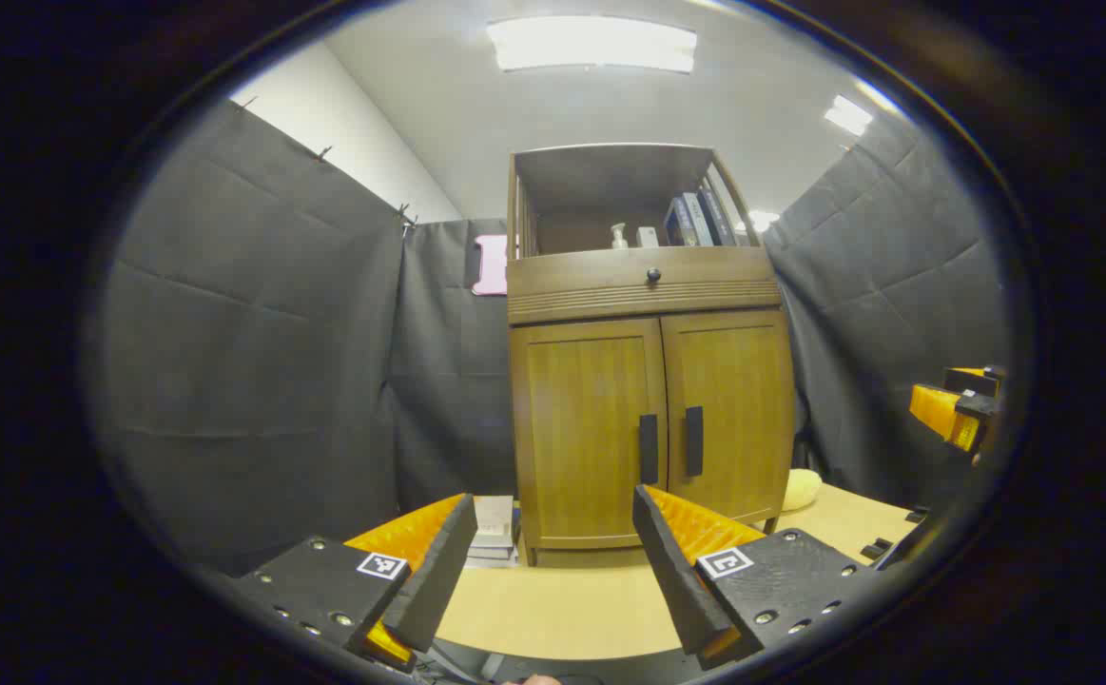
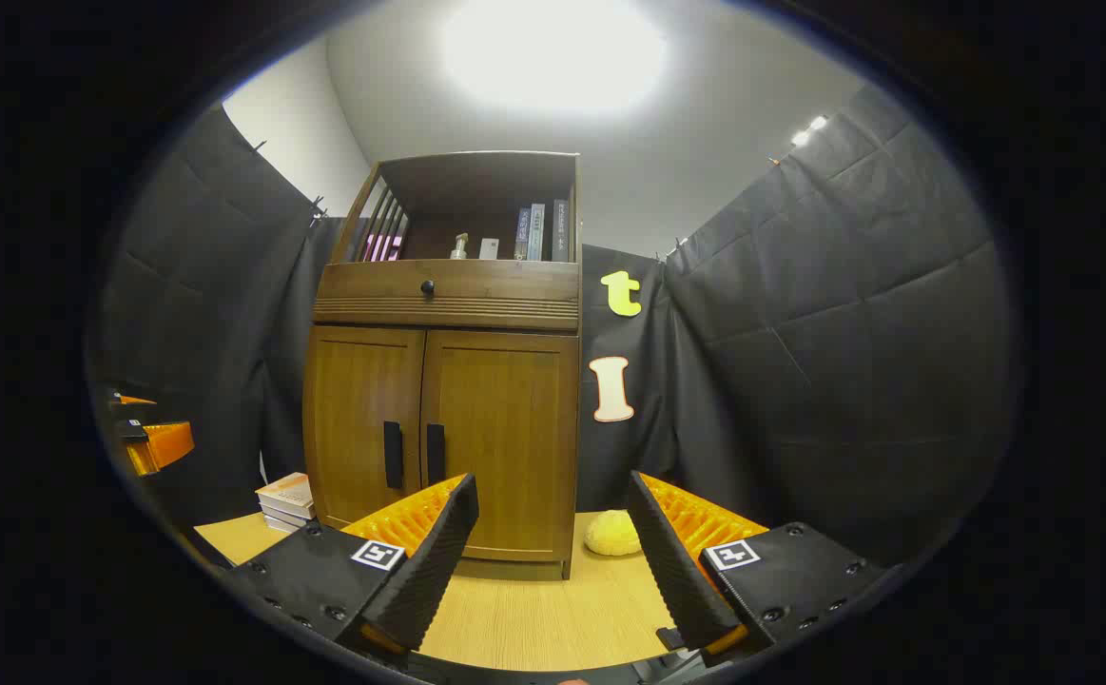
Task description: Open the right door of the double-door shoe cabinet with the right hand, and open the left door with the left hand.
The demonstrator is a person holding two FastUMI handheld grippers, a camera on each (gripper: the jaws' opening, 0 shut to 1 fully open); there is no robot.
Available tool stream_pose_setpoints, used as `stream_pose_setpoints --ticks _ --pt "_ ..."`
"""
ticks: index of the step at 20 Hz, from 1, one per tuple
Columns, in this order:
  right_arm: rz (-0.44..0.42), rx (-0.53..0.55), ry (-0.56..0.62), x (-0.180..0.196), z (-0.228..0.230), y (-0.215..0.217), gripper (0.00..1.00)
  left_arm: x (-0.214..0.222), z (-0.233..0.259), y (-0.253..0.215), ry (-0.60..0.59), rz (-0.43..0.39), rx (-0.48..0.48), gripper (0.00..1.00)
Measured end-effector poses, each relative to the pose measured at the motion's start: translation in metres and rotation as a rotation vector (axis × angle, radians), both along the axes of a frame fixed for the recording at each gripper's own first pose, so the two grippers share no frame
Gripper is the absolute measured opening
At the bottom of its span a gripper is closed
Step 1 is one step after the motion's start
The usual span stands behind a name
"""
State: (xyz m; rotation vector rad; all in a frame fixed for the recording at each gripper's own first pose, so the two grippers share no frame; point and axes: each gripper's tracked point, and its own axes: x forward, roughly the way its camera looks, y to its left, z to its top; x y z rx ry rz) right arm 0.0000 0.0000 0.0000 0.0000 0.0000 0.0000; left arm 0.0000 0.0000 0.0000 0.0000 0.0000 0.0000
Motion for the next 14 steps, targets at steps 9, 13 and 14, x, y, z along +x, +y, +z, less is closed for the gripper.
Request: stream_pose_setpoints --ticks 9,13,14 --pt "-0.035 0.024 -0.002 -0.0032 -0.0017 0.0041 0.99 0.0009 -0.0017 -0.0008 -0.002 -0.02 0.004 0.95" --pt "-0.048 0.027 -0.011 -0.001 0.001 0.0045 0.99 0.0009 -0.0019 -0.0008 0.0 -0.017 0.006 0.95" --pt "-0.049 0.028 -0.011 -0.0001 0.0019 0.0049 0.99 0.0009 -0.0022 -0.0004 0.001 -0.018 0.007 0.95"
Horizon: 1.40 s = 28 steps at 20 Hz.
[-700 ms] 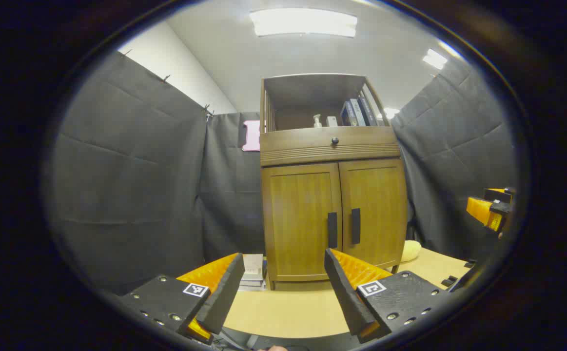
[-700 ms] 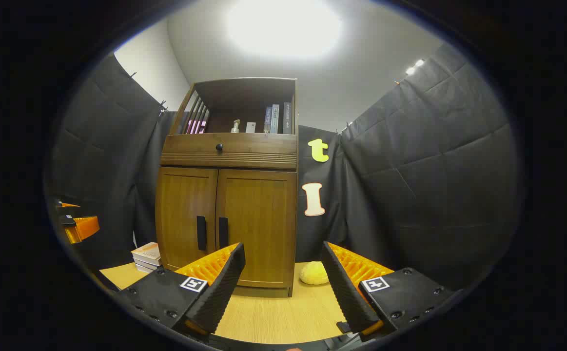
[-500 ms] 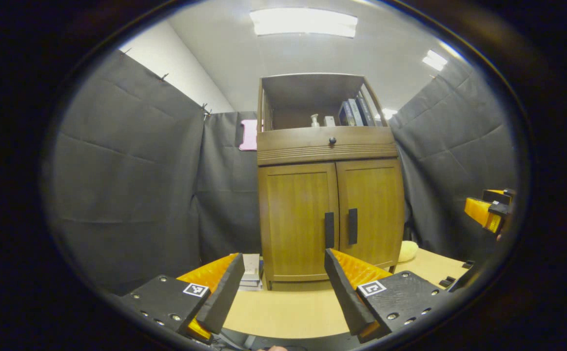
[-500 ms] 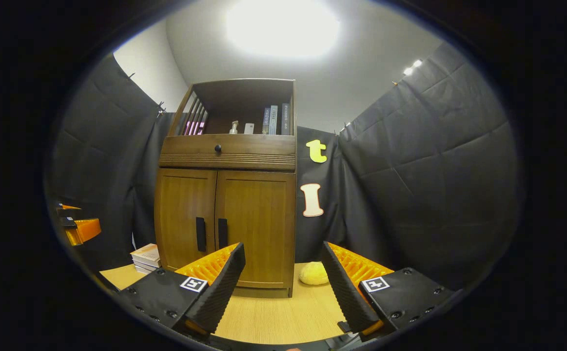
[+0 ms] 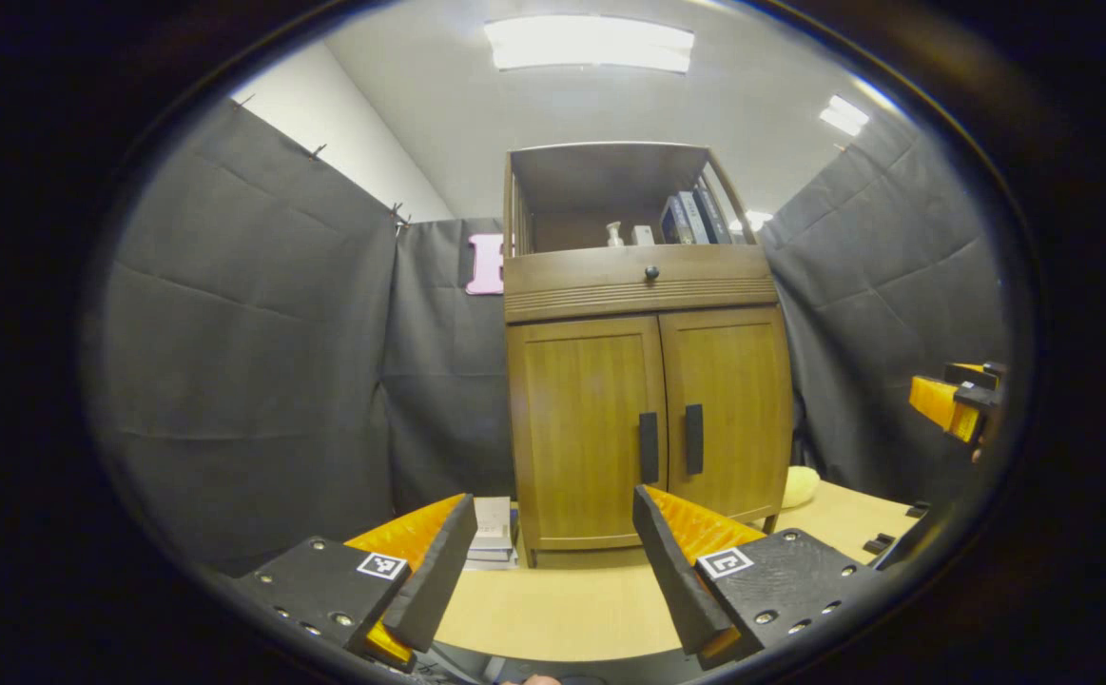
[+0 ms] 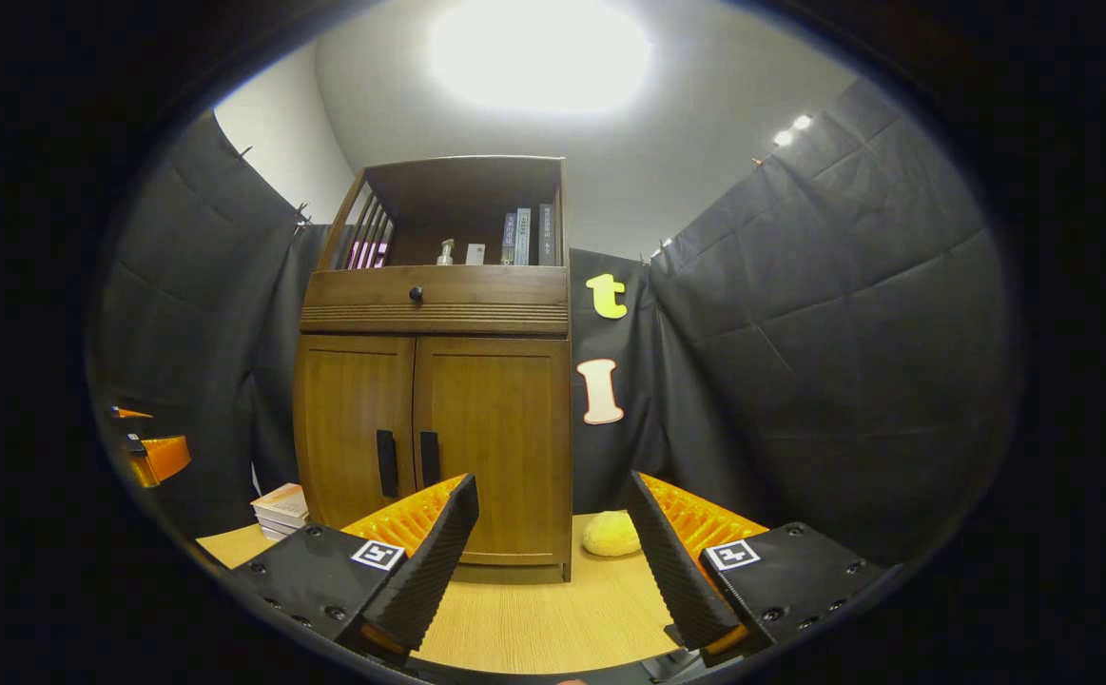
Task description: Open the right door of the double-door shoe cabinet with the right hand, and open the left door with the left hand.
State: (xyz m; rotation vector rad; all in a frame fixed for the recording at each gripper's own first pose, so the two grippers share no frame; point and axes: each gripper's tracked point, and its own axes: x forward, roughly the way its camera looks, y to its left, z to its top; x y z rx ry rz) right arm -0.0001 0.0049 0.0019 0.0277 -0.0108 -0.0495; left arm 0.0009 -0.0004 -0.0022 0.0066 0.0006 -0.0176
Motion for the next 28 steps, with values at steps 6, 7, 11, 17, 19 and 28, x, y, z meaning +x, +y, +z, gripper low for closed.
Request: stream_pose_setpoints --ticks 6,7,11,17,19,28 --pt "-0.003 -0.01 0.002 0.003 0.004 0.003 0.99 0.001 0.003 0.003 -0.009 0.011 0.01 0.95" --pt "-0.002 -0.007 0.005 0.005 0.004 0.002 0.99 0.001 0.003 0.004 -0.013 0.01 0.011 0.95" --pt "0.019 -0.005 -0.003 0.026 0.011 0.007 0.99 0.004 -0.002 0.004 -0.008 0.014 -0.007 0.95" --pt "0.054 -0.009 -0.049 0.086 0.026 0.023 0.99 0.028 -0.002 0.013 0.004 0.042 0.001 0.94" --pt "0.065 0.0 -0.056 0.111 0.026 0.031 0.99 0.036 -0.003 0.024 0.009 0.072 0.016 0.94" --pt "0.129 0.02 -0.043 0.207 0.008 0.076 0.99 0.063 -0.011 0.061 0.029 0.177 0.021 0.95"
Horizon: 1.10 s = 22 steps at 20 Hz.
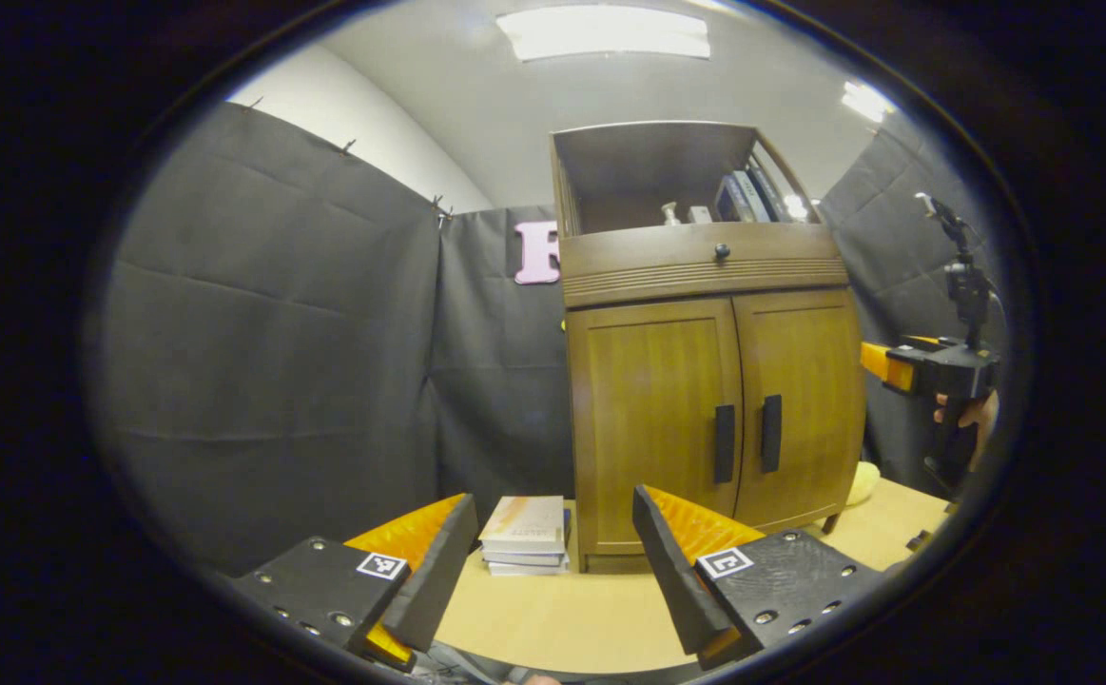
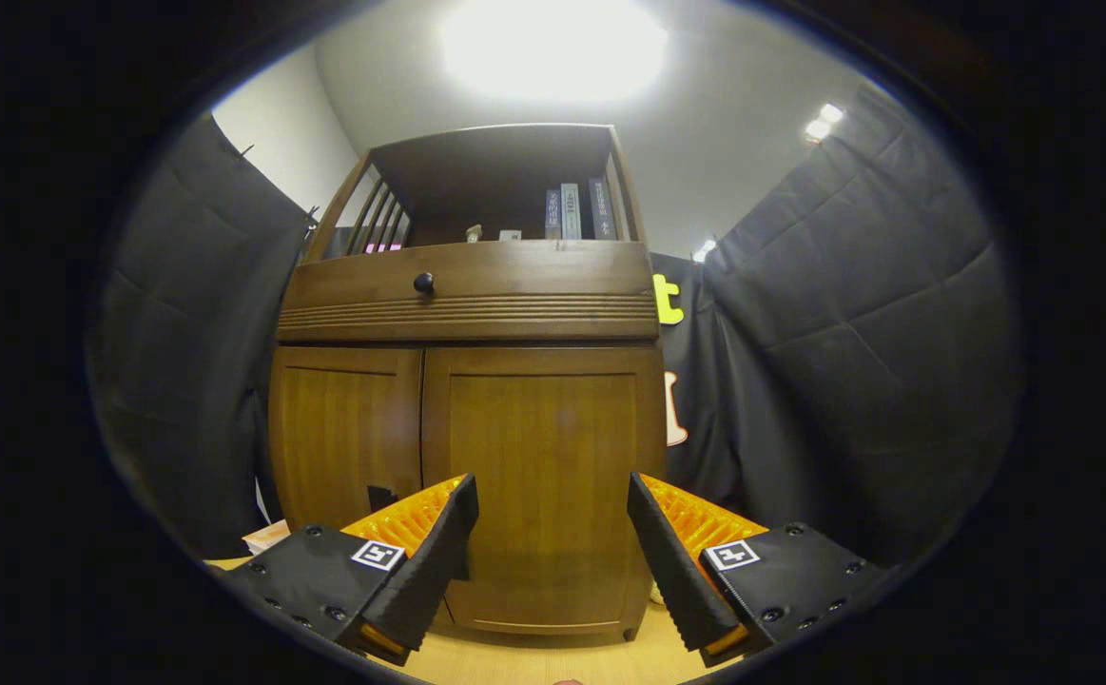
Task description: Open the right door of the double-door shoe cabinet with the right hand, and open the left door with the left hand.
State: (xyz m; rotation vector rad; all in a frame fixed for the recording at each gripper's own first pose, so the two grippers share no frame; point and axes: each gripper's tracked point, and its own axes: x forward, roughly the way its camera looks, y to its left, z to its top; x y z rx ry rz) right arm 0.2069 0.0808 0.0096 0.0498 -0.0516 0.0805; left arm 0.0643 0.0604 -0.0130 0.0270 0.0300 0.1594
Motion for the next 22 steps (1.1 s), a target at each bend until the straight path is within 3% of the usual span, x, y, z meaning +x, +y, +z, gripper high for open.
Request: stream_pose_setpoints --ticks 8,20,22 --pt "0.106 0.001 0.08 0.071 -0.042 0.056 0.99 0.023 -0.008 0.016 0.018 0.079 0.015 0.95" --pt "0.166 -0.02 0.167 0.116 -0.097 0.105 0.99 0.015 -0.017 0.042 0.059 0.195 0.044 0.95" --pt "0.17 -0.015 0.19 0.116 -0.107 0.111 0.87 0.011 -0.018 0.046 0.064 0.207 0.045 0.95"
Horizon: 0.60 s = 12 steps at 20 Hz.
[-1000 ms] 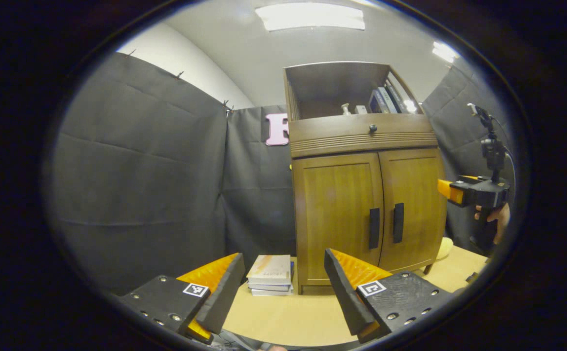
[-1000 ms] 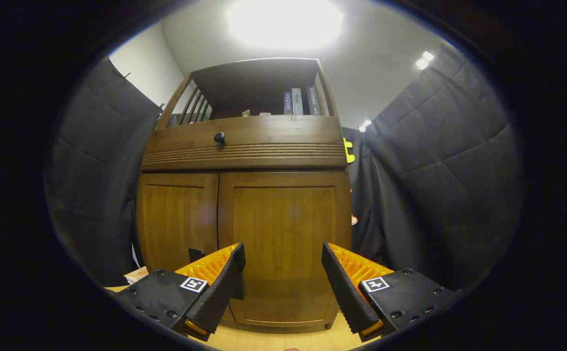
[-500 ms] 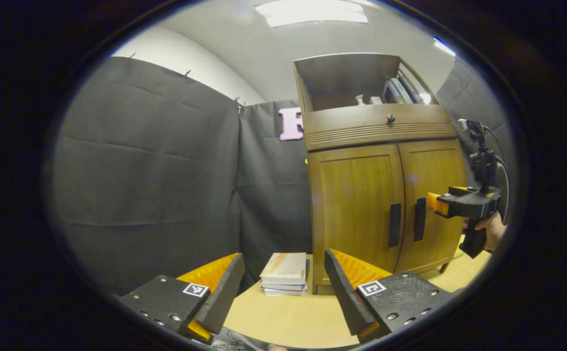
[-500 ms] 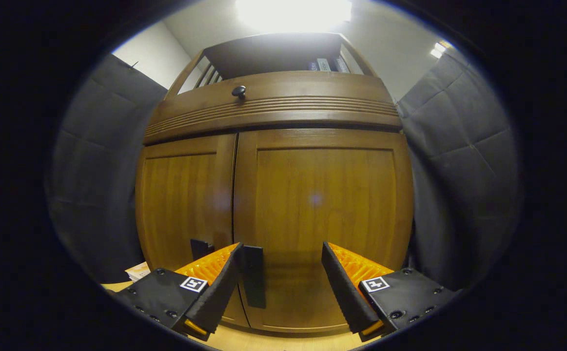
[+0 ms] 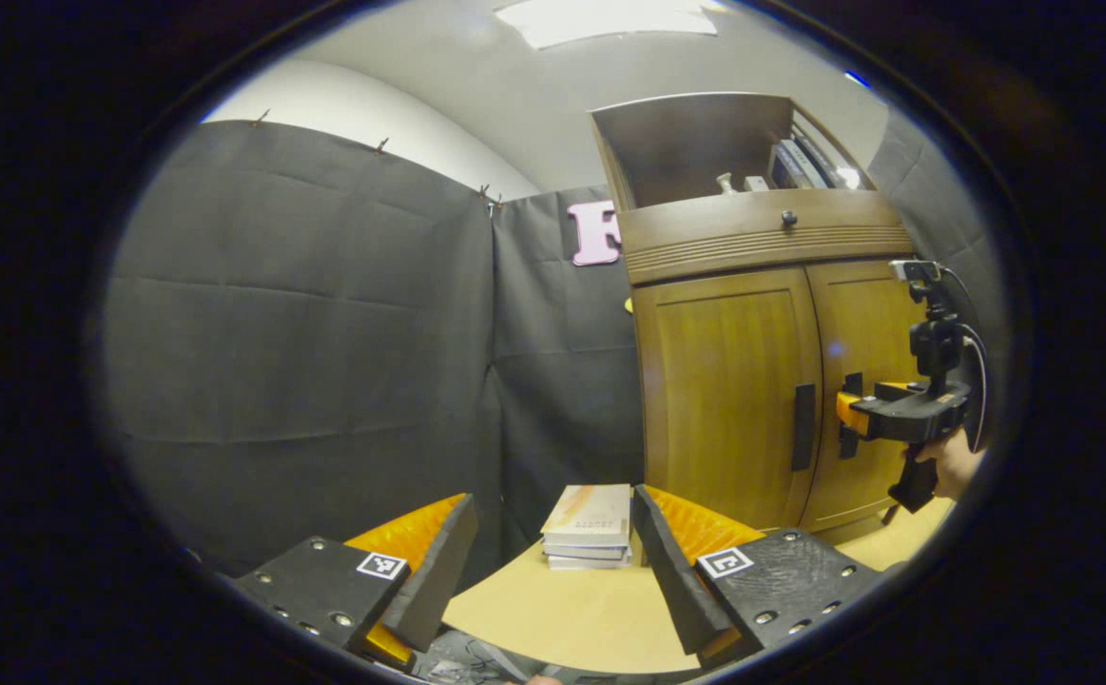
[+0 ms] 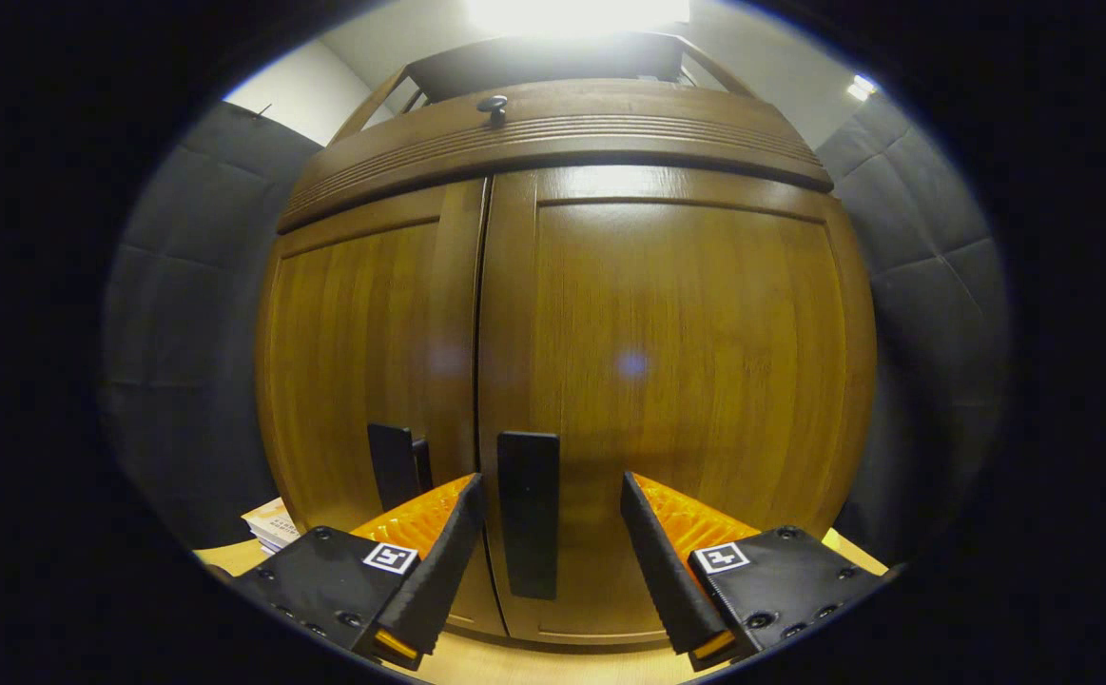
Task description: Open the right door of the double-door shoe cabinet with the right hand, and open the left door with the left hand.
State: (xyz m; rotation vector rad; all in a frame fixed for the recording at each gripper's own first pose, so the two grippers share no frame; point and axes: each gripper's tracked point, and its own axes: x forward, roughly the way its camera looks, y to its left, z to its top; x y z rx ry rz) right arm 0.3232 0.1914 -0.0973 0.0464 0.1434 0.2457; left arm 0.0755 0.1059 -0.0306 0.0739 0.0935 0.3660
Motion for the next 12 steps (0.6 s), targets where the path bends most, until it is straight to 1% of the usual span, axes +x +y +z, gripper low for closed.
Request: stream_pose_setpoints --ticks 1,3,6,8,9,10,11,12 --pt "0.002 0.001 0.012 0.0 -0.006 0.001 0.93 -0.001 0.001 0.002 -0.001 0.003 0.0 0.95" --pt "0.008 0.011 0.031 -0.002 -0.013 0.005 0.9 -0.006 0.004 0.002 -0.003 0.008 0.004 0.95" --pt "-0.003 0.044 0.049 0.003 -0.015 0.007 0.55 -0.012 0.005 0.004 -0.008 0.014 0.007 0.95" --pt "0.008 0.063 0.076 0.005 -0.021 0.011 0.53 -0.015 0.006 0.003 -0.012 0.015 -0.001 0.95" --pt "0.0 0.063 0.071 0.005 -0.021 0.013 0.52 -0.016 0.005 0.001 -0.016 0.01 -0.008 0.95" --pt "-0.003 0.035 0.069 0.008 -0.023 0.014 0.31 -0.018 0.004 0.0 -0.022 0.005 -0.014 0.95" --pt "-0.01 0.016 0.058 0.004 -0.019 0.013 0.28 -0.02 0.004 -0.001 -0.027 0.003 -0.016 0.95" --pt "-0.008 0.016 0.077 0.002 -0.02 0.013 0.24 -0.021 0.002 -0.001 -0.026 0.0 -0.019 0.95"
